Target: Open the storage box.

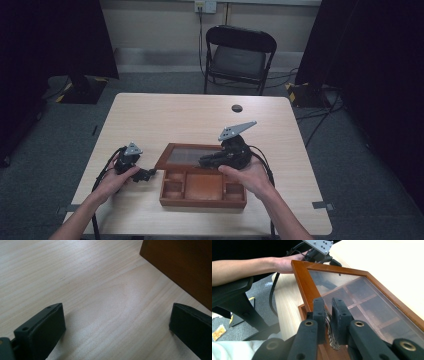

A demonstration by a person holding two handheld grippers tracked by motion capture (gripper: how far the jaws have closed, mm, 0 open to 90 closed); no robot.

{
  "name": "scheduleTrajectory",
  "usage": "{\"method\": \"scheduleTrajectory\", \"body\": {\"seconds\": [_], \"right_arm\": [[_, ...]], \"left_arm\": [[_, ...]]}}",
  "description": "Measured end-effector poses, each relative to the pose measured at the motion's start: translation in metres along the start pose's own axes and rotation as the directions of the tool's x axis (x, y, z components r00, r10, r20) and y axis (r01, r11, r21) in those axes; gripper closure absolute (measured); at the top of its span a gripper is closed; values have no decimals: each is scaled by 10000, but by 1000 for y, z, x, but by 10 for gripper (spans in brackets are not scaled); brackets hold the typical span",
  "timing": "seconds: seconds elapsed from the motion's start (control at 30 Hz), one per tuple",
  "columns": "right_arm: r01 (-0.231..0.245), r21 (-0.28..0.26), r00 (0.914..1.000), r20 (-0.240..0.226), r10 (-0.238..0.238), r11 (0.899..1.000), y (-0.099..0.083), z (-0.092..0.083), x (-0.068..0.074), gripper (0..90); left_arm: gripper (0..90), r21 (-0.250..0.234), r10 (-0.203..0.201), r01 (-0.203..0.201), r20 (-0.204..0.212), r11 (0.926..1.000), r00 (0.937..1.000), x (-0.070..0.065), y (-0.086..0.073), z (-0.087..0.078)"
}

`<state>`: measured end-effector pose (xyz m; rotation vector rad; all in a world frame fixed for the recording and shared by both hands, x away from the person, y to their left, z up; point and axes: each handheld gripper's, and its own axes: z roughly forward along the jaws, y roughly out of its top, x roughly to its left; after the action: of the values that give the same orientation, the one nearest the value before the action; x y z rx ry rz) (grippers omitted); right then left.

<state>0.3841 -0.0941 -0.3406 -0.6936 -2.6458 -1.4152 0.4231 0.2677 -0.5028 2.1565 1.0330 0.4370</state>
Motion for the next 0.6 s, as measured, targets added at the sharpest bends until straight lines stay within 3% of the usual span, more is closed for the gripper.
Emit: {"method": "scheduleTrajectory", "body": {"seconds": [0.6], "right_arm": [[-113, -155, 9999, 16, 114, 9998, 13, -5, -7, 824]], "left_arm": [[0, -9, 62, -62, 32, 10000, 10000, 0, 0, 0]]}}
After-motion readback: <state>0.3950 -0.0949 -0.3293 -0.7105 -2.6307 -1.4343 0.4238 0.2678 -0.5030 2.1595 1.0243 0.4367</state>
